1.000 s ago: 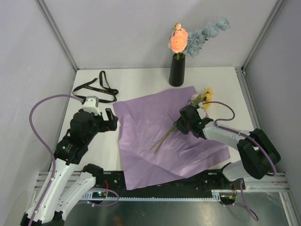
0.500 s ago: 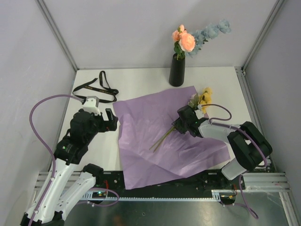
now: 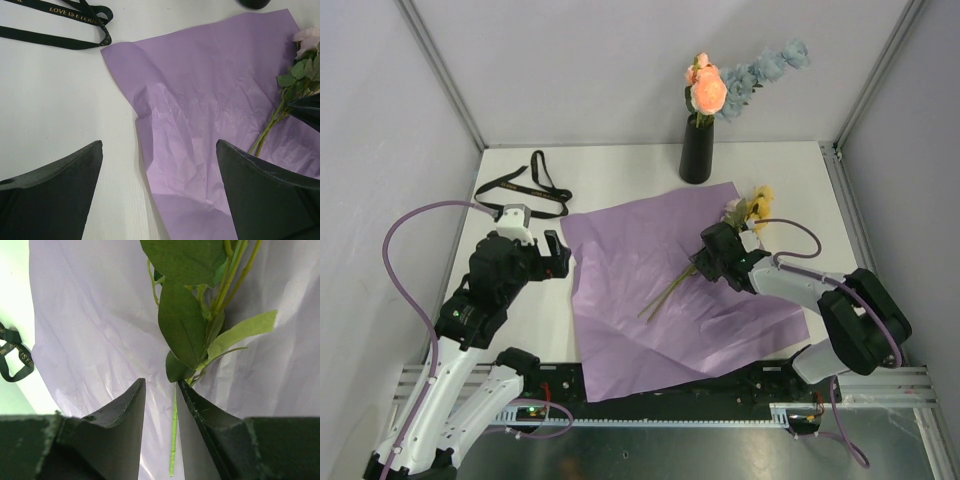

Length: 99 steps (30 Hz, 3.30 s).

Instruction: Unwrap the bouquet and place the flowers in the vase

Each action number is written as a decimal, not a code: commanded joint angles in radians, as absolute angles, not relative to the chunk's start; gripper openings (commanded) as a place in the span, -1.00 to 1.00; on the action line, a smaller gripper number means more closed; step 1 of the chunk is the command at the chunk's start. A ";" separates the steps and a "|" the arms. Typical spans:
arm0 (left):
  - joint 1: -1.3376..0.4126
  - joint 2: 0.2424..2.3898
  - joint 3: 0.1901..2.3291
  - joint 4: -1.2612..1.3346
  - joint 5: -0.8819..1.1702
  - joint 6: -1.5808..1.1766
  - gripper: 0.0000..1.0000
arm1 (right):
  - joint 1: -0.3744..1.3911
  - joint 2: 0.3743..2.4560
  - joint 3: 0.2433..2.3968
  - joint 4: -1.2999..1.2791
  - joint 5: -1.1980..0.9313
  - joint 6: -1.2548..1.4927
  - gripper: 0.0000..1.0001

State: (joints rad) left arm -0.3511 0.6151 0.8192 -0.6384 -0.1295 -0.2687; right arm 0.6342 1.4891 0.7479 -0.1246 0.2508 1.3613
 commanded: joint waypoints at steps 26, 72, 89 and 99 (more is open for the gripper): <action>-0.351 0.609 0.822 -0.620 -0.155 -0.250 0.99 | 0.614 1.611 0.760 -0.194 0.350 1.458 -0.45; -0.503 0.872 0.880 -0.346 0.539 -0.495 0.90 | 0.985 1.058 0.731 0.161 0.925 0.851 -1.00; -0.715 1.195 0.867 -0.016 0.550 -0.605 0.59 | 1.022 0.981 0.634 0.319 0.798 0.864 -1.00; -0.736 1.290 0.905 0.047 0.575 -0.591 -0.23 | 0.993 0.952 0.590 0.364 0.674 0.855 -1.00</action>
State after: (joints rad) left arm -0.7235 1.2739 0.8661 -0.0177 0.5365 -0.6025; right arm 1.0103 0.9764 0.5991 0.2897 0.7338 0.8772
